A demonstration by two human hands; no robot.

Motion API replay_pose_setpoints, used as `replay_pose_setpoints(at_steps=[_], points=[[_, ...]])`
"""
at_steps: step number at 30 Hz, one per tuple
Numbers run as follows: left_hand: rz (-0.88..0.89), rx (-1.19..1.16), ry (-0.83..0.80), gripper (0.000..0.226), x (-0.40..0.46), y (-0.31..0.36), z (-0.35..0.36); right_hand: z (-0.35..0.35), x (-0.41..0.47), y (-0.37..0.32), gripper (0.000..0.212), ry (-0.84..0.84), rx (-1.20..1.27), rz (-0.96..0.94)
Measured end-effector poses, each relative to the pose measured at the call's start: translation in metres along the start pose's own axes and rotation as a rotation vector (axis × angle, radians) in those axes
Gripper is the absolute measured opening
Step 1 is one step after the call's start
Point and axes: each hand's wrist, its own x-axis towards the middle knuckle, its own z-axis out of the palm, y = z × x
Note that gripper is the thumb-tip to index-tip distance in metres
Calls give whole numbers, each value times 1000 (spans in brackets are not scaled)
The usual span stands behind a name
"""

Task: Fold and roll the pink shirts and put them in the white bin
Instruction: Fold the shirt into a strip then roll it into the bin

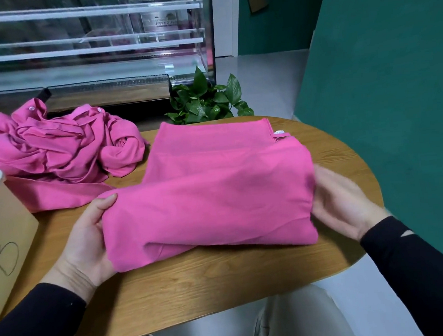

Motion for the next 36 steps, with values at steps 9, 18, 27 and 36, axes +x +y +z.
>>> replay_pose_setpoints(at_steps=[9, 18, 27, 36], points=[[28, 142, -100, 59, -10, 2, -25, 10, -20, -3, 31, 124, -258, 90], [-118, 738, -240, 68, -38, -27, -70, -5, -79, 13, 20, 85, -617, 313], [-35, 986, -81, 92, -55, -30, -70, 0, -102, 29, 9, 214, -696, 291], [66, 957, -46, 90, -62, -37, -77, 12, -114, 37, 36, 358, -661, 194]])
